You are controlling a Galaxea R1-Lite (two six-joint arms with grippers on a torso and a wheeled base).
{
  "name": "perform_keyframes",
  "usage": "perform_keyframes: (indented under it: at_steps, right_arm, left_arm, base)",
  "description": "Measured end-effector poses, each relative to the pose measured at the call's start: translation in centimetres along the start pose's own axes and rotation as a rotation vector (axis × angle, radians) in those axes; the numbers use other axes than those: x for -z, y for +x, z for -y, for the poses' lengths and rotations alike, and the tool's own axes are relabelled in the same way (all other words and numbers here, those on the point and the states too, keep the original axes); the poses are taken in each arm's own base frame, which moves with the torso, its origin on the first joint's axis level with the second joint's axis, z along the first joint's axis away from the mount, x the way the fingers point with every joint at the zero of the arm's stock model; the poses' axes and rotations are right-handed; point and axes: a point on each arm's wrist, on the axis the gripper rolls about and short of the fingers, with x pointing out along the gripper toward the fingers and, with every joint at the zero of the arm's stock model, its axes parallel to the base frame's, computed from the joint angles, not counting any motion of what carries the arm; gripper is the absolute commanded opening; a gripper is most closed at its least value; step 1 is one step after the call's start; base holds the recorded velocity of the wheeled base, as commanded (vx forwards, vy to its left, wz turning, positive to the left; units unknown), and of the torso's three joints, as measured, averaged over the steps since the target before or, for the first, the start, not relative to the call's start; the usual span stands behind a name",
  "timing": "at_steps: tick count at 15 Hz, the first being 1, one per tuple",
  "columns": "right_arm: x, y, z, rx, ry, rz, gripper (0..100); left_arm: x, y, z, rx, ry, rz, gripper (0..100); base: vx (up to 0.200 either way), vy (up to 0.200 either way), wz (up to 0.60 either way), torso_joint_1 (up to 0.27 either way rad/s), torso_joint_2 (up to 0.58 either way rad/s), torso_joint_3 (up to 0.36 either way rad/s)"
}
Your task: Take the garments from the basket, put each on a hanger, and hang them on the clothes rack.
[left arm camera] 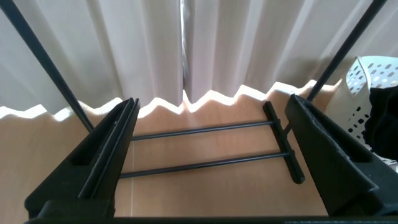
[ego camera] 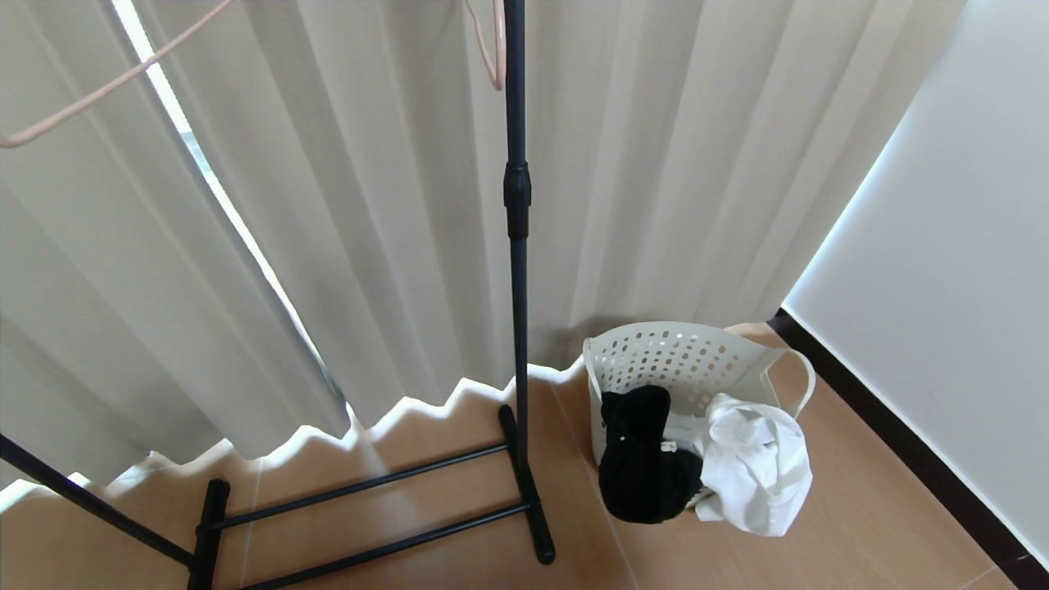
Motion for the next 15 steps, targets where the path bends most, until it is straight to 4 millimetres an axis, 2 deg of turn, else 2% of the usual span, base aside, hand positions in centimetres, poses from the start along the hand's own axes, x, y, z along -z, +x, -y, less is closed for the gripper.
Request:
perform_keyframes:
  at_steps: [15]
  right_arm:
    - [0.0, 0.0, 0.0, 0.0, 0.0, 0.0, 100]
  left_arm:
    - [0.01, 0.0, 0.0, -0.001, -0.002, 0.0, 100]
  base:
    - [0.0, 0.0, 0.0, 0.002, 0.0, -0.196]
